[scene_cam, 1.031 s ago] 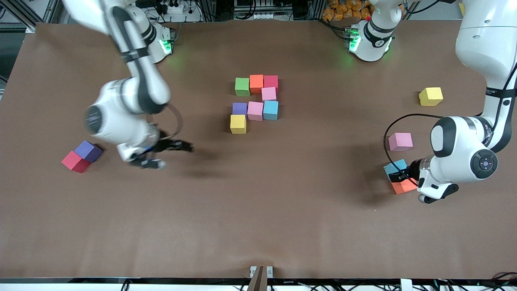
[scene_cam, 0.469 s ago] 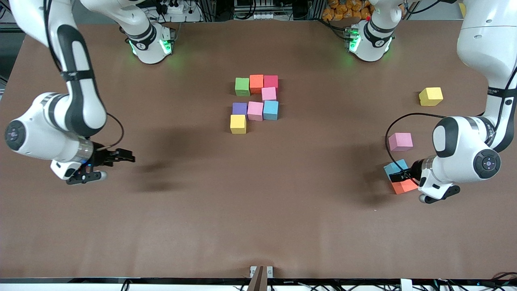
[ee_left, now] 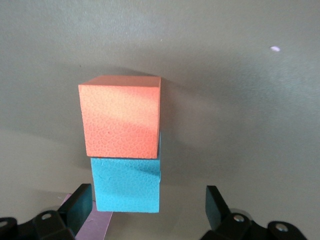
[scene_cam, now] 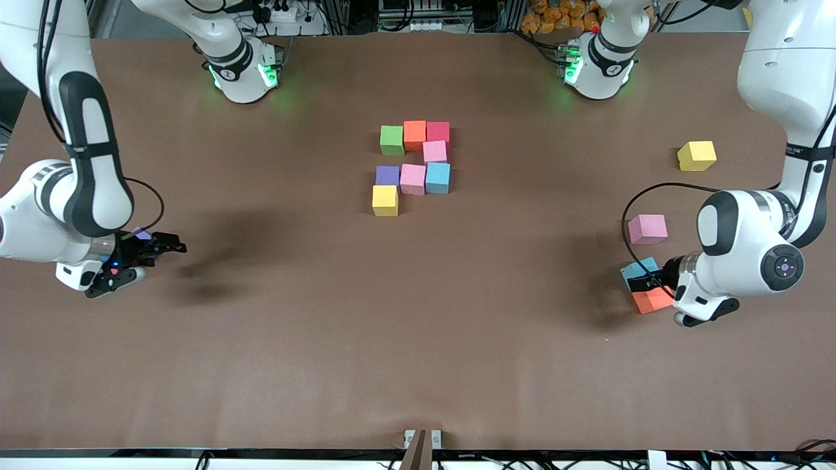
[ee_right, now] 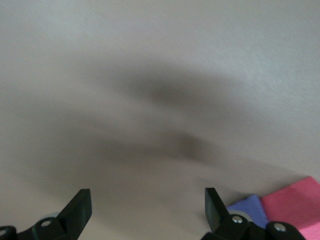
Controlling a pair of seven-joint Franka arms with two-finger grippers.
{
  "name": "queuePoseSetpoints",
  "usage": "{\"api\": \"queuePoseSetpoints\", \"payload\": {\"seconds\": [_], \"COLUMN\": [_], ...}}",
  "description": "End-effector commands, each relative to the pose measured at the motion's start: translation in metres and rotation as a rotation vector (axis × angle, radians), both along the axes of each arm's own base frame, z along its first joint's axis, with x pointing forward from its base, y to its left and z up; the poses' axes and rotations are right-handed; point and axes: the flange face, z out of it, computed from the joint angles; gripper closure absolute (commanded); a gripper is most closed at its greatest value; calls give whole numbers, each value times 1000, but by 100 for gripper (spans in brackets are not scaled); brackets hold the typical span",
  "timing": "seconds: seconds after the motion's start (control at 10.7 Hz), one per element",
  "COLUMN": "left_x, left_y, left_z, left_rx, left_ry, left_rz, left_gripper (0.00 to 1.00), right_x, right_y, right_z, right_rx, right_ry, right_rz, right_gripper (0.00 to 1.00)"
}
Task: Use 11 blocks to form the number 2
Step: 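Reach the right gripper to the purple block beside the red block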
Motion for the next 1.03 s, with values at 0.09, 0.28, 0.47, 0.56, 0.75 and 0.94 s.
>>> {"api": "queuePoseSetpoints", "payload": {"seconds": [0.09, 0.28, 0.47, 0.56, 0.75, 0.94], "left_x": [-3, -6, -6, -7, -7, -7], "left_y": [6, 8, 10, 11, 11, 11], "left_z": [-7, -18, -26, -29, -32, -33], "left_rx": [54, 53, 50, 49, 47, 45], "left_ry": [19, 37, 43, 45, 49, 50], "left_rz": [-54, -49, -46, -46, -49, -55], "left_gripper": [0, 0, 0, 0, 0, 0], "right_x": [1, -1, -7, -12, -25, -37], "right_y": [-35, -50, -69, -77, -82, -91], "right_z": [-15, -27, -42, -49, -58, -63], "right_rx": [-17, -29, -28, -21, 10, 47], "right_ry": [-39, -58, -67, -51, -14, 23], "right_rz": [87, 112, 146, 141, 154, 152], "right_gripper": [0, 0, 0, 0, 0, 0]}}
